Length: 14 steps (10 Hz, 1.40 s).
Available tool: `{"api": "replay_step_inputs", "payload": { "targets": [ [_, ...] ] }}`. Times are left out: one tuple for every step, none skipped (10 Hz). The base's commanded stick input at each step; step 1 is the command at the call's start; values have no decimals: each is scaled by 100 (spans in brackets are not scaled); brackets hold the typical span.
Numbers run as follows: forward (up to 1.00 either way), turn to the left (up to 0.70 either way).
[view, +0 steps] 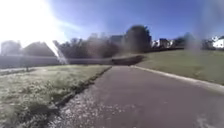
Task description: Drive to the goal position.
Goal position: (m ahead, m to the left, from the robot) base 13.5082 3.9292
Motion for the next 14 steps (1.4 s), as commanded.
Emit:
{"api": "replay_step_inputs", "payload": {
  "targets": [
    [45, 0],
    [45, 0],
    [45, 0],
    [45, 0],
    [45, 0],
    [45, 0],
    [45, 0],
    [45, 0],
    [45, 0],
    [45, 0],
    [45, 0],
    [45, 0],
    [45, 0],
    [45, 0]
  ]
}}
